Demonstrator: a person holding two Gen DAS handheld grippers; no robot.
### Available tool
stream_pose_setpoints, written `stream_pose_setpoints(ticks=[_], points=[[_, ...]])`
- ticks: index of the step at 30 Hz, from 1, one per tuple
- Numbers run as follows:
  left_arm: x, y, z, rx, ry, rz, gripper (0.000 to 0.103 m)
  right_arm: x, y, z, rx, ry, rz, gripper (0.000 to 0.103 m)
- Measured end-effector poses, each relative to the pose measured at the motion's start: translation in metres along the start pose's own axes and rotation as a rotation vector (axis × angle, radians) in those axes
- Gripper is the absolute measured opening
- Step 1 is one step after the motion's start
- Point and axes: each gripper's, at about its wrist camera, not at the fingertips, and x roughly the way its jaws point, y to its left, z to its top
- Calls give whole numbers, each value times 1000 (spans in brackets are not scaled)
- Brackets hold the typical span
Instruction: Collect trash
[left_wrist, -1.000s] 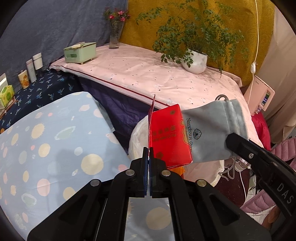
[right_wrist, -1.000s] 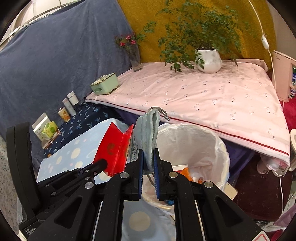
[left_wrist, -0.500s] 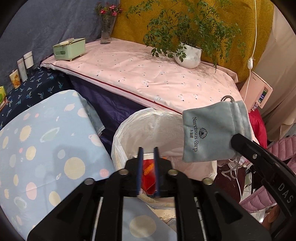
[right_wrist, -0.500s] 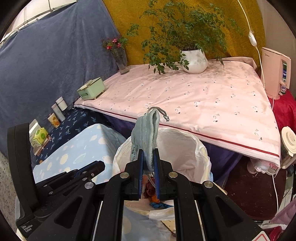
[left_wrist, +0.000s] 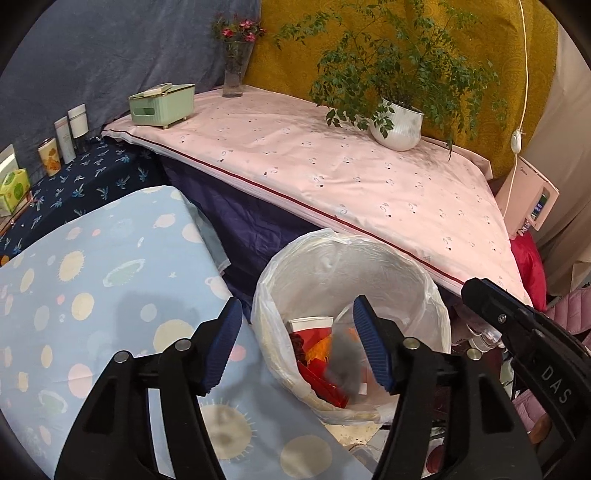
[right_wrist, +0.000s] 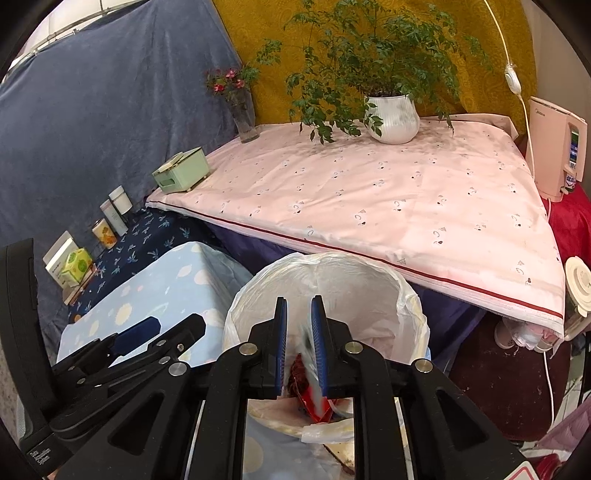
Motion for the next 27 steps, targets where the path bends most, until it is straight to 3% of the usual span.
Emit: stream_pose_setpoints(ticks=[14, 27], points=[[-15, 15, -7, -10, -20, 51, 60, 4, 20, -5, -64, 51, -9, 16], [-32, 30, -27, -15, -21, 115, 65, -3, 33, -17, -126, 78, -42, 36]])
